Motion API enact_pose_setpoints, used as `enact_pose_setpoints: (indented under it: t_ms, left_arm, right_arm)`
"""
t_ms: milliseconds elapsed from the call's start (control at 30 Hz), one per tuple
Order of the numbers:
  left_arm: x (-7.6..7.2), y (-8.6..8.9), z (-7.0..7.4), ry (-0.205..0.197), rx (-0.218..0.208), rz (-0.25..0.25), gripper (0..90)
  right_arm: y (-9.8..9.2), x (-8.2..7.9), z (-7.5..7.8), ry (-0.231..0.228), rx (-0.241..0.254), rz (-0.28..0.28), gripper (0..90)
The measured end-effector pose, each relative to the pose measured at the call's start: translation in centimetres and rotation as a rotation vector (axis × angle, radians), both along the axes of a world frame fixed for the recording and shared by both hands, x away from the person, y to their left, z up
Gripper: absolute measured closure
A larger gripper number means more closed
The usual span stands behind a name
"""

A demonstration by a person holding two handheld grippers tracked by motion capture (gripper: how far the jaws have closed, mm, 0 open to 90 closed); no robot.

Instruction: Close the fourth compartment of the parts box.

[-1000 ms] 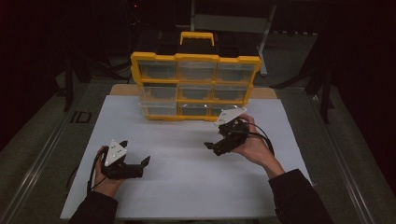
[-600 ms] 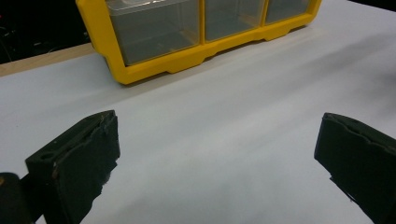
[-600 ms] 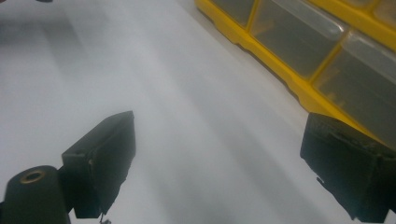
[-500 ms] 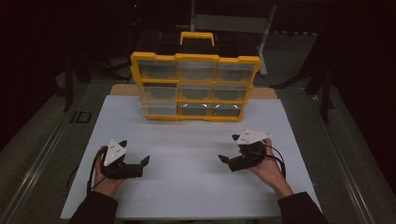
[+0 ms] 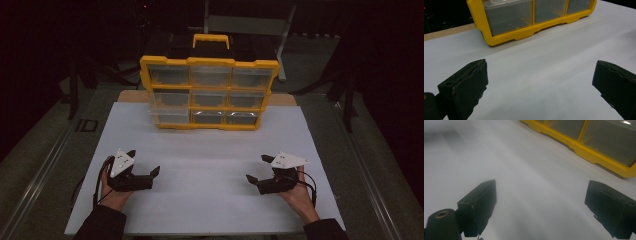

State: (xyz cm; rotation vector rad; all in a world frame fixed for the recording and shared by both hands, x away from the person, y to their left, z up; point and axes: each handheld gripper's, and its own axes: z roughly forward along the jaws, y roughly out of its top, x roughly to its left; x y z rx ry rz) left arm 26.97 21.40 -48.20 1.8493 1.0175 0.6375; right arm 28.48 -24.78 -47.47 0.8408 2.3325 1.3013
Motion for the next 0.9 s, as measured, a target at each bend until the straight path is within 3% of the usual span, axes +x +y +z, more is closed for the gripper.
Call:
enact_pose_setpoints:
  t_ms: [433, 667, 900]
  left_arm:
    - [-0.1, 0.0, 0.4, 0.007, 0.008, 0.053, 0.8]
    - [-0.1, -0.1, 0.6, 0.013, 0.004, 0.076, 0.8]
    - [-0.1, -0.3, 1.3, -0.013, -0.011, 0.092, 1.6]
  right_arm:
    - [-2.0, -1.7, -0.1, -0.023, 0.1, -0.044, 10.5]
    - [-2.4, -2.0, -0.1, -0.037, 0.11, -0.054, 10.5]
    - [-2.3, -2.0, -0.2, -0.041, 0.099, -0.049, 10.5]
